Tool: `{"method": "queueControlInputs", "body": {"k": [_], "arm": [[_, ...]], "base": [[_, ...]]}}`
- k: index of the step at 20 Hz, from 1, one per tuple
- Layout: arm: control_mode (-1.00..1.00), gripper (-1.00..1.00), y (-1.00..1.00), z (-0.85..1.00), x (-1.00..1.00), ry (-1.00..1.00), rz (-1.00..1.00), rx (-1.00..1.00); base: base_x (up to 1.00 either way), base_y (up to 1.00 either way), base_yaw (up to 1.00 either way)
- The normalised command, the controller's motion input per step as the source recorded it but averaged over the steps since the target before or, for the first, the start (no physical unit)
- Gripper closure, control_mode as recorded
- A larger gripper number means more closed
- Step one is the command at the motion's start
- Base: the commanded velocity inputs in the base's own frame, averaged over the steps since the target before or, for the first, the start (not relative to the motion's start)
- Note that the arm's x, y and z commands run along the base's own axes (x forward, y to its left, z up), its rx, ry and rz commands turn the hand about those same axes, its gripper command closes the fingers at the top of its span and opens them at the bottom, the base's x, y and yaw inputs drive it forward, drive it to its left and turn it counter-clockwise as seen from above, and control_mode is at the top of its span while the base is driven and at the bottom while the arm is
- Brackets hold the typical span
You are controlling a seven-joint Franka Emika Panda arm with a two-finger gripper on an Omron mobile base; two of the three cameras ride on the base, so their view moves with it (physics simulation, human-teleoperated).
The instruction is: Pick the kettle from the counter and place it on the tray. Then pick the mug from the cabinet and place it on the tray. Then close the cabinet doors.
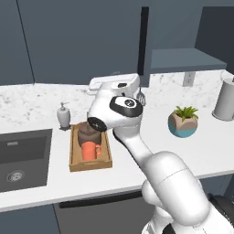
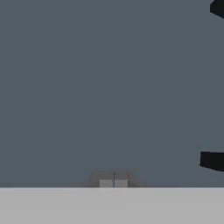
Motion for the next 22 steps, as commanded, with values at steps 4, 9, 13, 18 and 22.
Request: {"method": "queueControlInputs", "body": {"k": [4,9,13,18,22], "arm": [[-1.00,1.00,0.05,0.58,0.24,0.13,0.17,0.02],[-1.00,1.00,0.20,0.75,0.10,0.27,0.13,0.00],[-1.00,1.00,0.28,0.62,0.10,0.40,0.10,0.00],[-1.00,1.00,0.34,0.37,0.28,0.40,0.07,0.00],[-1.00,1.00,0.23,-0.15,0.47,0.25,0.00,-0.03]], "base": [[0.00,0.00,0.00],[0.00,0.00,0.00],[0.00,0.00,0.00],[0.00,0.00,0.00],[0.00,0.00,0.00]]}}
